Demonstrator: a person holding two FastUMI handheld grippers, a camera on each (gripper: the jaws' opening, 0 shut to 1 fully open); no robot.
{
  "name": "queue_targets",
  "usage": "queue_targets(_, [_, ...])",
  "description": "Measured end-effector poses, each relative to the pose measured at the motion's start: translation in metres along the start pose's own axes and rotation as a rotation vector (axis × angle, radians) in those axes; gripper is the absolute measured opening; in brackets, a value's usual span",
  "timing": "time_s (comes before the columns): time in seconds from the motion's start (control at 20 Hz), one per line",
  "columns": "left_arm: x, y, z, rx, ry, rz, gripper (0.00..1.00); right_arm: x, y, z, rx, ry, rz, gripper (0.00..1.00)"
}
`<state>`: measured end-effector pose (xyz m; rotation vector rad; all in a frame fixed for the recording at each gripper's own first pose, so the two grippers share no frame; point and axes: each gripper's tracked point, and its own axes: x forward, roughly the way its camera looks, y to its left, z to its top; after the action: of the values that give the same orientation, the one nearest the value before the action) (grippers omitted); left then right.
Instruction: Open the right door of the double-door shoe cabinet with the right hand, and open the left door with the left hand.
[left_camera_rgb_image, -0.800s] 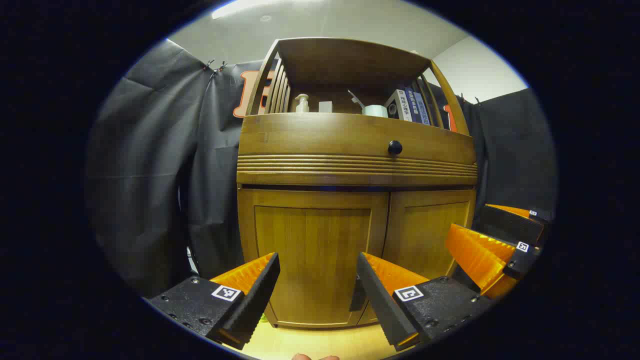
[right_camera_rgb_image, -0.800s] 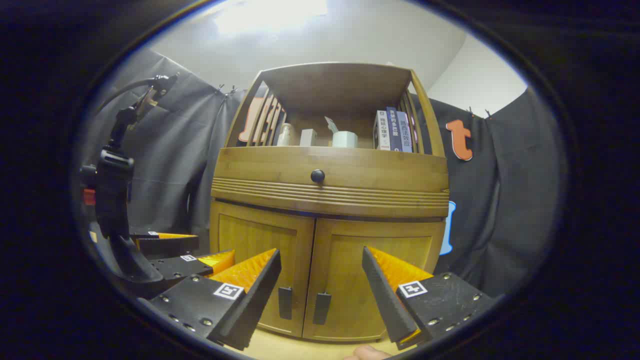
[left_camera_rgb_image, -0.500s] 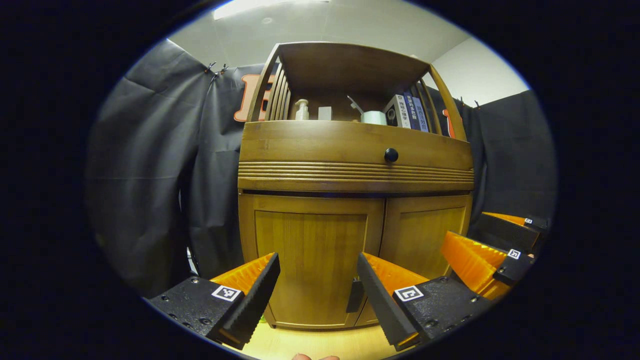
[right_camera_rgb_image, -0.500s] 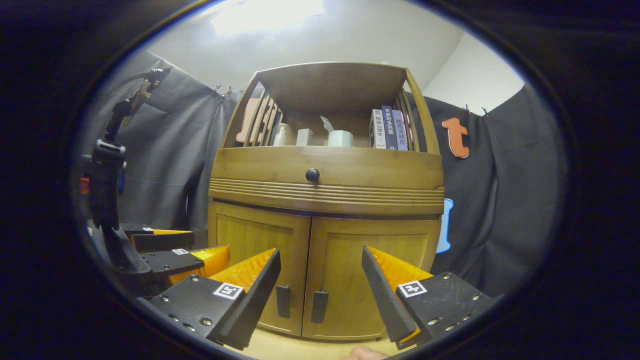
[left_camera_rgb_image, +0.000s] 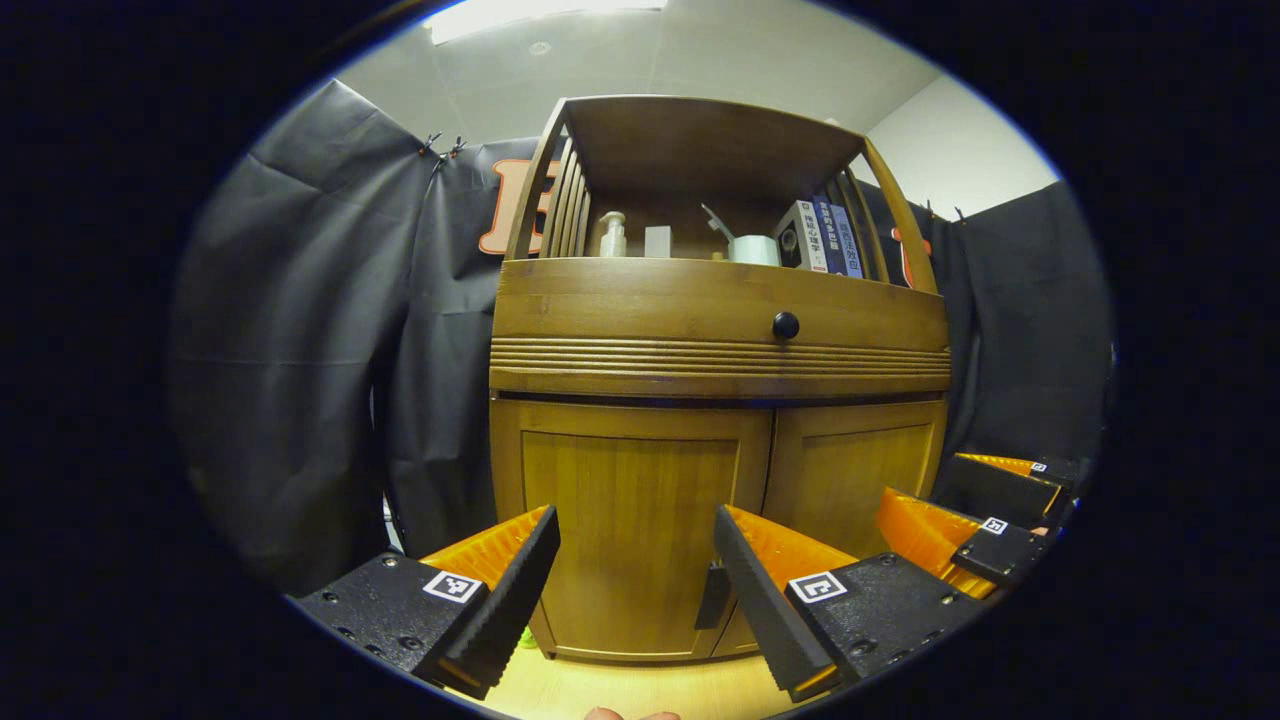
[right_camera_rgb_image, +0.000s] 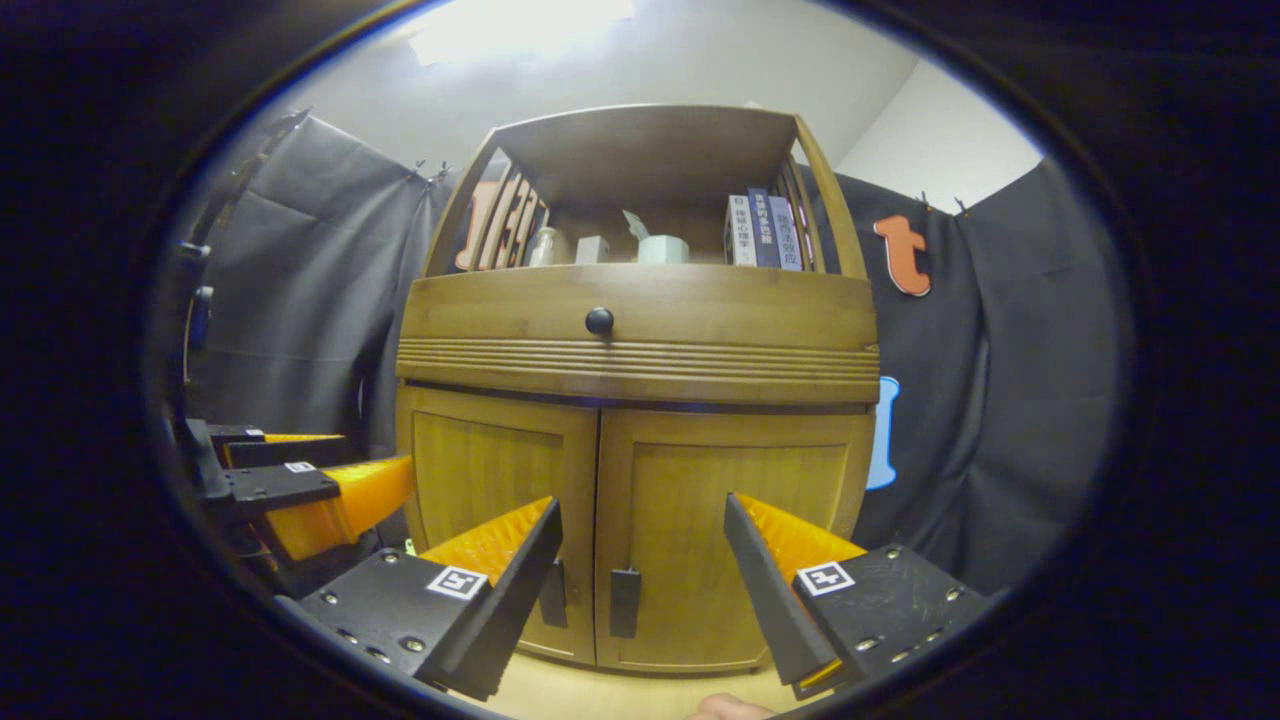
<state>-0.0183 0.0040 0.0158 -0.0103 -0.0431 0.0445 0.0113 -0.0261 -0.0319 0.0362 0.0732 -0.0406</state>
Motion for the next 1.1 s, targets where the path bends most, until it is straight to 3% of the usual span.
queue_targets(0.2, [-0.003,0.018,0.0,0.006,0.001,0.049,0.96,0.02,-0.006,-0.028,0.005,0.071,-0.021,0.97])
queue_targets(0.25, [-0.003,0.022,-0.001,0.008,0.002,0.062,0.92,0.027,-0.007,-0.037,0.01,0.092,-0.024,0.97])
queue_targets(0.4, [-0.006,0.038,-0.002,0.012,0.011,0.105,0.96,0.045,0.001,-0.068,0.029,0.186,0.001,0.97])
queue_targets(0.5, [-0.006,0.049,-0.005,0.014,0.022,0.135,0.92,0.057,0.006,-0.091,0.033,0.247,0.01,0.95])
queue_targets(0.55, [-0.008,0.054,-0.005,0.016,0.025,0.151,0.96,0.061,0.009,-0.098,0.03,0.27,0.014,0.95])
queue_targets(0.65, [-0.009,0.066,-0.006,0.023,0.029,0.182,0.92,0.074,0.014,-0.114,0.019,0.31,0.02,0.8])
queue_targets(0.75, [-0.011,0.079,-0.007,0.028,0.033,0.215,0.92,0.086,0.013,-0.128,0.004,0.342,0.004,0.75])
queue_targets(0.8, [-0.011,0.084,-0.008,0.029,0.037,0.23,0.92,0.091,0.014,-0.132,0.003,0.353,0.001,0.63])
queue_targets(1.0, [-0.015,0.101,-0.01,0.028,0.046,0.273,0.92,0.104,0.021,-0.151,0.01,0.381,-0.002,0.61])
queue_targets(1.1, [-0.017,0.108,-0.01,0.027,0.047,0.288,0.92,0.107,0.022,-0.157,-0.011,0.399,-0.022,0.39])
